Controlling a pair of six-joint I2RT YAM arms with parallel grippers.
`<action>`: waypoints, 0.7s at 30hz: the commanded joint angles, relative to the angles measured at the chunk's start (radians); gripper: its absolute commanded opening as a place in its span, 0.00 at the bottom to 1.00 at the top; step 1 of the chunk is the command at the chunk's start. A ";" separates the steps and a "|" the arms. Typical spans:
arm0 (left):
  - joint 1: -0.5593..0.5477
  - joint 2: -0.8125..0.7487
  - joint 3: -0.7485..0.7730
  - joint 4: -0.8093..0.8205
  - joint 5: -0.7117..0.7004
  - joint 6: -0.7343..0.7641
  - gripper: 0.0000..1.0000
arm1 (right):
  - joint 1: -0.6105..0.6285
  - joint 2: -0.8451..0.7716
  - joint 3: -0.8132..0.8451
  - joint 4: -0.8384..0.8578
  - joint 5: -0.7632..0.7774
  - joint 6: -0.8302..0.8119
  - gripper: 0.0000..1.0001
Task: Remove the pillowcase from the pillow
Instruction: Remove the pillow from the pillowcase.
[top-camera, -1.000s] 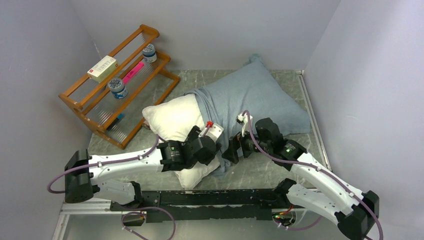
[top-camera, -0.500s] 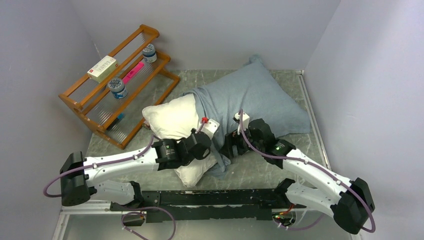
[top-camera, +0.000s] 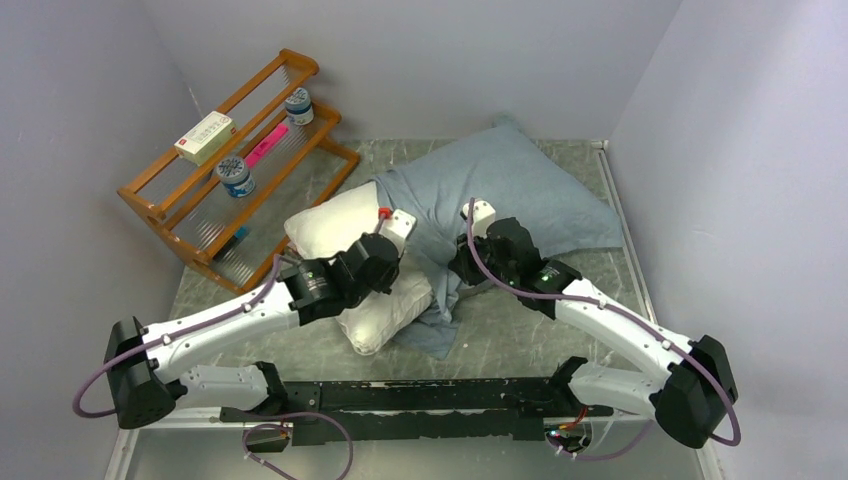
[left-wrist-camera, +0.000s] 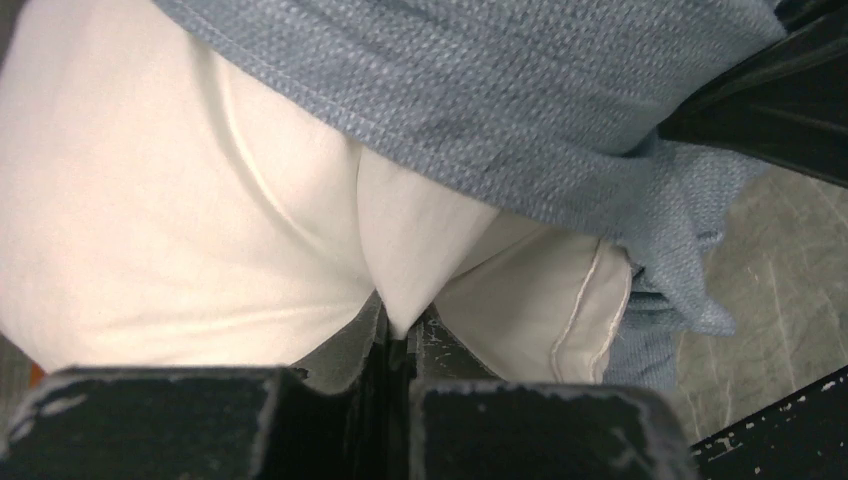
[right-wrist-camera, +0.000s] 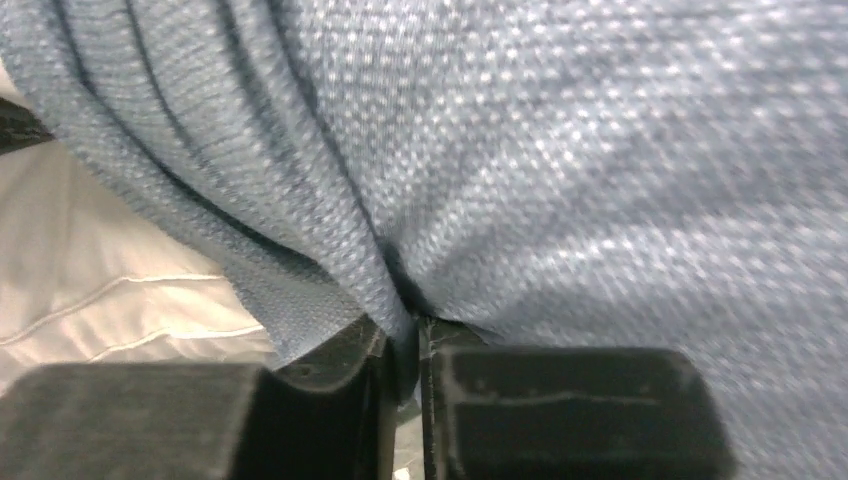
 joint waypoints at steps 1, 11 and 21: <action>0.087 -0.056 0.037 -0.124 -0.071 0.091 0.05 | -0.027 0.010 0.072 -0.046 0.194 -0.068 0.08; 0.257 -0.087 -0.008 -0.082 -0.005 0.137 0.05 | -0.099 0.041 0.201 -0.069 0.232 -0.056 0.00; 0.401 -0.127 -0.068 -0.036 0.097 0.148 0.05 | -0.200 0.057 0.327 -0.047 0.248 -0.045 0.00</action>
